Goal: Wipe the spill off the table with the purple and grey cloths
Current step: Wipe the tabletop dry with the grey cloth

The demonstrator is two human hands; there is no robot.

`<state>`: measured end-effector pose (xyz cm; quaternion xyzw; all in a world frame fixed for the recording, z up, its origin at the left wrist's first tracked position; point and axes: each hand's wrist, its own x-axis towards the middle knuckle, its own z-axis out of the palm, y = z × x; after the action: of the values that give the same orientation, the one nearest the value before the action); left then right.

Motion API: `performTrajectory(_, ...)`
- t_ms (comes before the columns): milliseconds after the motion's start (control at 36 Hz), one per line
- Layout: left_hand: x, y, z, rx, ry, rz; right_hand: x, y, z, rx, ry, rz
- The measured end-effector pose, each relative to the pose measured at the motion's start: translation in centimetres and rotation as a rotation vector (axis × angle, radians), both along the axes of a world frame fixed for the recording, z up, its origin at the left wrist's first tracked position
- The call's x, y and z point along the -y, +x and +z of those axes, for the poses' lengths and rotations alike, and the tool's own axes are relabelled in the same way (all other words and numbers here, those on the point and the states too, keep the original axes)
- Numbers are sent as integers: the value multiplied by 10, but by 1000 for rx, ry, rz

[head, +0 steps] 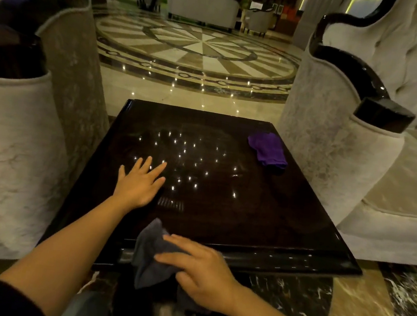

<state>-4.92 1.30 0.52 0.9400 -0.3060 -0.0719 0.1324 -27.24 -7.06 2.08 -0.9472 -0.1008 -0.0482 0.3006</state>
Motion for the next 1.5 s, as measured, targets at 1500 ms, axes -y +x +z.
performTrajectory(1500,-42,-13,-12,35,121,45,56,119,-4,-216,-265,-10)
